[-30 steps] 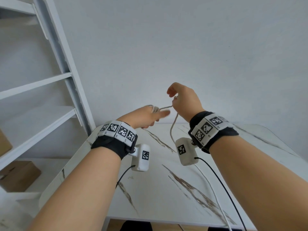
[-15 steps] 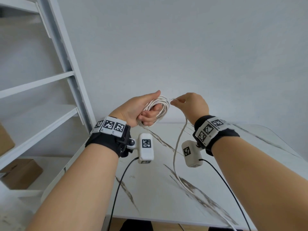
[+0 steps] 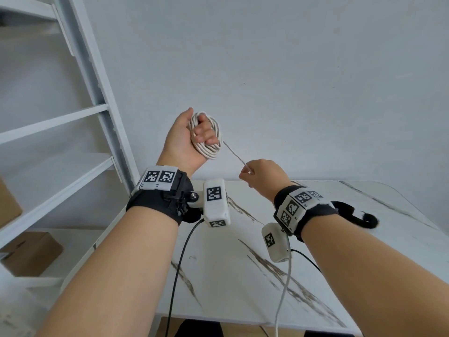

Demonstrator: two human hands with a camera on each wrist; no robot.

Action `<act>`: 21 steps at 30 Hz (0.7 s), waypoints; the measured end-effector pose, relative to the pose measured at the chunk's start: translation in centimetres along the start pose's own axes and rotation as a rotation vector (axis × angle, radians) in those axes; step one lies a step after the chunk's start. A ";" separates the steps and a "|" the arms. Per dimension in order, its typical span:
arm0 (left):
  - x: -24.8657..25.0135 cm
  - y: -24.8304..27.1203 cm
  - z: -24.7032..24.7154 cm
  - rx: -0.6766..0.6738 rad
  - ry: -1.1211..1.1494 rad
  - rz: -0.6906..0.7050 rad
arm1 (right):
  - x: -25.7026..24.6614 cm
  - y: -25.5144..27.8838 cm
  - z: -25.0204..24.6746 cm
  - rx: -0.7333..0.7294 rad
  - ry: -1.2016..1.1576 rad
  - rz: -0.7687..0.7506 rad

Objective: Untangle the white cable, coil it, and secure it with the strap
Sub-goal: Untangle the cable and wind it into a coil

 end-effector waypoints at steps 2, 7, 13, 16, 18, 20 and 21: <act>0.7 0.1 -0.7 0.051 0.049 0.059 | -0.5 0.0 -0.1 -0.007 -0.058 -0.001; 3.4 0.2 -3.5 0.254 -0.027 0.227 | -1.3 0.5 1.1 -0.183 -0.203 0.000; 5.8 1.1 -5.7 0.498 -0.333 0.368 | -1.0 1.3 2.4 -0.369 -0.322 0.024; 7.5 1.5 -6.6 0.595 -0.549 0.471 | -0.9 2.0 2.8 -0.442 -0.319 0.029; 8.1 1.5 -6.7 0.618 -0.696 0.523 | -0.9 2.2 2.9 -0.479 -0.348 0.043; 8.0 1.2 -6.8 0.642 -0.899 0.532 | -1.6 2.4 2.7 -0.496 -0.358 0.041; 7.9 1.2 -6.7 0.656 -1.033 0.522 | -2.0 2.4 2.5 -0.497 -0.332 0.030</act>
Point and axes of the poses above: each hand's wrist, its own y-axis away from the middle knuckle, its own z-axis out of the palm, x = y × z, the point moved 10 cm from there along -y, towards the middle knuckle, and after that the axes turned 2 degrees about z, right-handed, at the moved point
